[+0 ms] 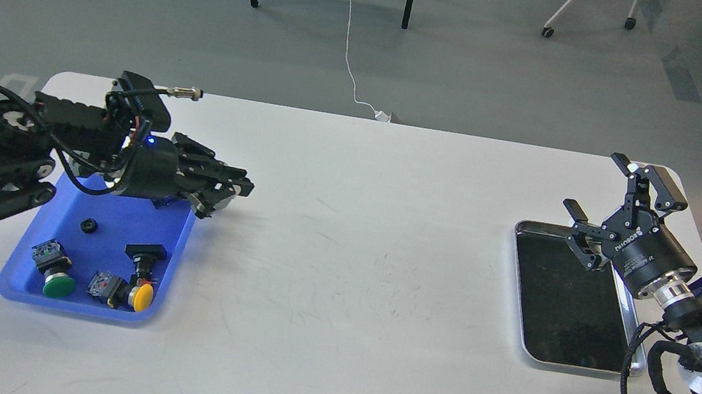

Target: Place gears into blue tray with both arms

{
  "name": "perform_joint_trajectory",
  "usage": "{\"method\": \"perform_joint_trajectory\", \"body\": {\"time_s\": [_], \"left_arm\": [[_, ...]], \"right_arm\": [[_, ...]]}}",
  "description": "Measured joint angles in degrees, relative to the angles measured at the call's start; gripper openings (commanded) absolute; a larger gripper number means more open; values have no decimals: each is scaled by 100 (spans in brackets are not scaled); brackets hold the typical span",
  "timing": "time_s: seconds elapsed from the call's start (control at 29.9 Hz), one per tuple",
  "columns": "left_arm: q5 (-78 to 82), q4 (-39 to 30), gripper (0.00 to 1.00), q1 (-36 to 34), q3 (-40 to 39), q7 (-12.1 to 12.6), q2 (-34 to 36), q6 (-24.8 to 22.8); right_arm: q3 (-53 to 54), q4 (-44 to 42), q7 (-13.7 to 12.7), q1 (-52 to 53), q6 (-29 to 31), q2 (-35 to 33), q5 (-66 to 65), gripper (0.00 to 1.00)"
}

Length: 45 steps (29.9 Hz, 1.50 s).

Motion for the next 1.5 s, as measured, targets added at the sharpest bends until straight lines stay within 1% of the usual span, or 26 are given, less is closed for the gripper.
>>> {"method": "perform_joint_trajectory", "body": {"time_s": [0.07,0.13,0.27,0.43,0.7,0.8,0.87,1.0,1.1,1.17,1.2,1.24,1.34,1.5], "left_arm": [[-199,102,15,63,33,0,251,2],[-373,357,15,151,48,0,358,6],[-525,1037,15,316,74,1,367,31],[-542,1588,16,597,85,1,357,52],[-670,1920,18,972,69,1,332,242],[-713,2034,20,1055,61,-1,161,255],[-745,2181,23,1084,62,0,34,261],[-762,2302,25,1096,70,0,-64,267],[-769,2327,38,1097,65,0,-81,293],[-776,2338,58,1097,64,0,-84,362],[-777,2344,71,1097,65,1,-87,387],[-777,2350,79,1097,67,0,-90,407],[-778,2356,84,1097,77,0,-93,431],[-918,2307,86,1022,-19,0,-52,439]], "right_arm": [[-2,2,0,3,0,5,-1,97],[-8,0,0,2,0,9,-2,97],[-60,-11,0,-23,0,12,-2,97],[-88,1,0,-29,-1,13,-2,97],[-88,-15,0,9,-2,4,-2,98],[-88,-5,0,12,-2,-4,-2,97],[-88,1,0,0,-2,-21,-2,97],[-88,5,0,-31,-2,-57,-2,98],[-88,5,0,-36,-2,-64,-2,98],[-88,5,0,-37,-2,-65,-2,98],[-88,7,0,-37,-2,-65,-2,97],[-88,17,0,-37,-2,-64,-2,97],[-92,43,0,-37,-2,-45,-2,97],[-106,73,0,-37,-2,-42,-2,97]]}}
